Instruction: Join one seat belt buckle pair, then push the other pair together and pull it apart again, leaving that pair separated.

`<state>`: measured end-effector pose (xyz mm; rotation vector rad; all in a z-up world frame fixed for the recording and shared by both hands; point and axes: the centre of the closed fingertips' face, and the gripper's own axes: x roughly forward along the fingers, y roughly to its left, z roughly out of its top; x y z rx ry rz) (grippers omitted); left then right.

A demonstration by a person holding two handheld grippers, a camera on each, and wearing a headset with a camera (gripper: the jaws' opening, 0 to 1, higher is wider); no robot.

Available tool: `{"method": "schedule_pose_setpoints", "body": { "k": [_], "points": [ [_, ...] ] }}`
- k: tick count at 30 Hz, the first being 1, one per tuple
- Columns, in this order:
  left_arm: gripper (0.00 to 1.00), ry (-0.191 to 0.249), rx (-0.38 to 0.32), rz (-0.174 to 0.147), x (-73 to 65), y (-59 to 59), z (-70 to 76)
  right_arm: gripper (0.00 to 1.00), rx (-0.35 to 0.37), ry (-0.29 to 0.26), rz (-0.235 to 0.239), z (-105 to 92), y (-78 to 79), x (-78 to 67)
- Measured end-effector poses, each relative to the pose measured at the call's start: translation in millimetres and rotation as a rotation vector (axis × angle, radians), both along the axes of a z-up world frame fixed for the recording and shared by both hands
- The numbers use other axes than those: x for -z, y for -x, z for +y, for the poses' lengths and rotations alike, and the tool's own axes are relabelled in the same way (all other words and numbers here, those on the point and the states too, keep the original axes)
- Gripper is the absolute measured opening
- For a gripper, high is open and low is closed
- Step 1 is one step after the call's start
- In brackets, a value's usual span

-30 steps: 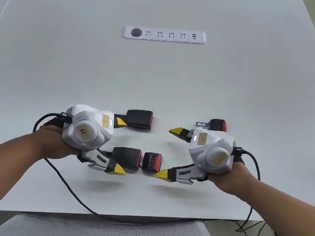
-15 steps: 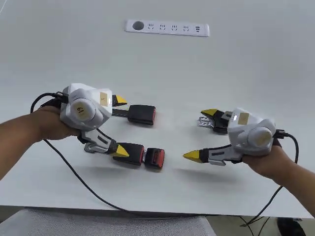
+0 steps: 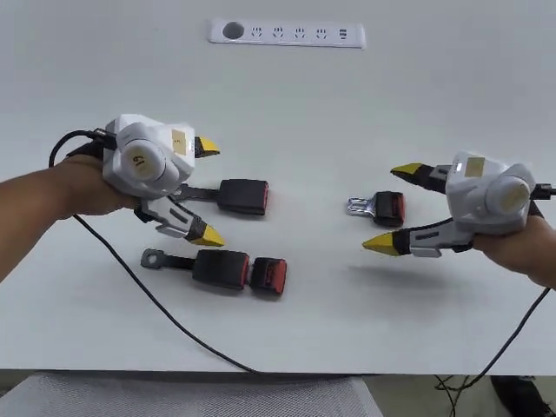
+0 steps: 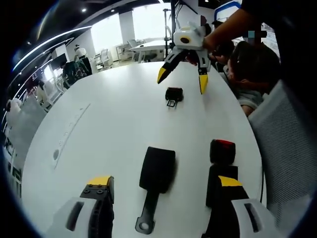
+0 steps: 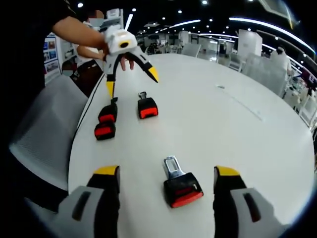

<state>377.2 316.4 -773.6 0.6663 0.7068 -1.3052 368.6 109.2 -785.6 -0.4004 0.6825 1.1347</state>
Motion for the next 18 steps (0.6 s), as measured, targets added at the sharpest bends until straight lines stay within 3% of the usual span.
{"method": "schedule_pose_setpoints", "body": {
  "k": [5,9,16,18],
  "points": [
    [0.83,0.003,-0.006,0.012,10.0,-5.9,-2.7,0.74,-0.020,0.035,0.046,-12.1,1.0,10.7],
    [0.79,0.004,0.000,0.043,22.8,-4.6,-6.1,0.70,-0.044,0.055,0.069,-17.0,1.7,18.7],
    [0.70,-0.026,0.016,0.081,41.8,-4.2,-11.9,0.62,-0.099,0.085,0.092,-17.5,3.5,26.9],
    [0.64,-0.044,0.045,0.072,45.5,-4.2,-12.3,0.61,-0.107,0.093,0.090,-18.6,1.0,28.6]
  ]
}}
